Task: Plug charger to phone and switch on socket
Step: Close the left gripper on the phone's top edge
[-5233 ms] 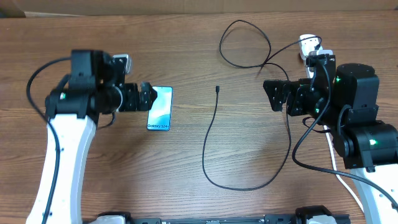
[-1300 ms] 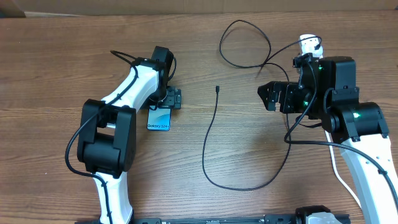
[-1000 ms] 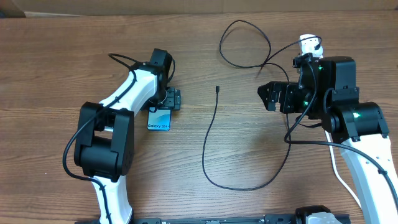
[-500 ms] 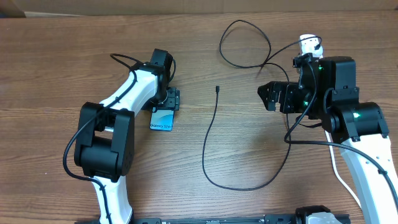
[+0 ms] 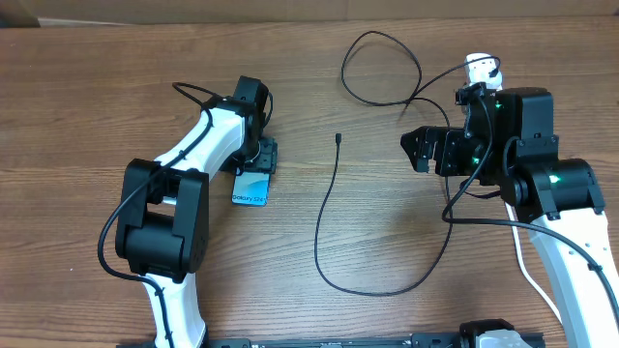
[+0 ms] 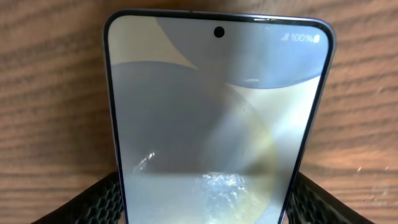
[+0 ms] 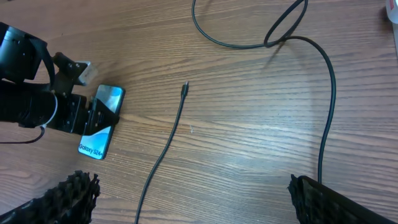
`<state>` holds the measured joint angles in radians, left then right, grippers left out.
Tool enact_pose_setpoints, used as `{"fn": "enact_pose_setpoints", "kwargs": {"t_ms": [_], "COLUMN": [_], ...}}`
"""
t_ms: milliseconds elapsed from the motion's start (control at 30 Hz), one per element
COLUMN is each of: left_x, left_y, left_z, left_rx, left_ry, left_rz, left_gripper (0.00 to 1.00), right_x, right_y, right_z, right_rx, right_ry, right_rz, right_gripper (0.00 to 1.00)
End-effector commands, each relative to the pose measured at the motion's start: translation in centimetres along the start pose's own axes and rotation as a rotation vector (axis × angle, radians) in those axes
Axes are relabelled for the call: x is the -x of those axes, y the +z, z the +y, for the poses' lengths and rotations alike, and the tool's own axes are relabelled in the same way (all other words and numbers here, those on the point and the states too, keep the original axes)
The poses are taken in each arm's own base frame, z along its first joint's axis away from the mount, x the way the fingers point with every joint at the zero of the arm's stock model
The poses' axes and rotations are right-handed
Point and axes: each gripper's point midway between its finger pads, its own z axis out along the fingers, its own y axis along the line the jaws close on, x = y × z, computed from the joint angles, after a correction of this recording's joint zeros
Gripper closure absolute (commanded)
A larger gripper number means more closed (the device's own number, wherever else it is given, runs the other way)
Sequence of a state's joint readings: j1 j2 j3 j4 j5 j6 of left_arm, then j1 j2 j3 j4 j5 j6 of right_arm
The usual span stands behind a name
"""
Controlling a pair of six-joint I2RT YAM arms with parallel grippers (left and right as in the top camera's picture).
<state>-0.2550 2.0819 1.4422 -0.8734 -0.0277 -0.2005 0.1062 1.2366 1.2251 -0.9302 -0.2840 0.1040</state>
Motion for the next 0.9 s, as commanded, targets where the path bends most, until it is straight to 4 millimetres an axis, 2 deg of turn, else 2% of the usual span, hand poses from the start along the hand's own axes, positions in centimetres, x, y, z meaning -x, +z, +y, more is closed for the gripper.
{"fn": "enact_pose_setpoints", "kwargs": {"t_ms": [0,300,533,700,867], "left_x": [-1.4,0.9,1.7,2.1,2.7], "left_y": [1.9,-1.2,-4.3,-5.7,-6.7], "left_z": [1.2,0.8,0.7,0.6,-0.2], "left_rx": [0.067,0.061,0.064,0.059,-0.033], "left_ry": [0.023,-0.035,-0.119,-0.173,-0.241], "left_rz": [0.082,0.047,0.049,0.044,0.047], "left_gripper": [0.34,0.34,0.36,0.37,0.37], "right_x": [1.1,1.1,1.1,1.1,0.9], "right_y": [-0.7,-0.7,-0.7,-0.5,0.0], "right_z": [0.6,0.6,0.6,0.5,1.1], "right_rx": [0.007,0.007,0.008,0.007,0.047], "right_ry": [-0.022,-0.022,-0.022,-0.012,-0.008], "right_rz": [-0.031,-0.031,-0.032,-0.025,-0.006], "right_gripper": [0.0,0.0,0.0,0.0,0.0]}}
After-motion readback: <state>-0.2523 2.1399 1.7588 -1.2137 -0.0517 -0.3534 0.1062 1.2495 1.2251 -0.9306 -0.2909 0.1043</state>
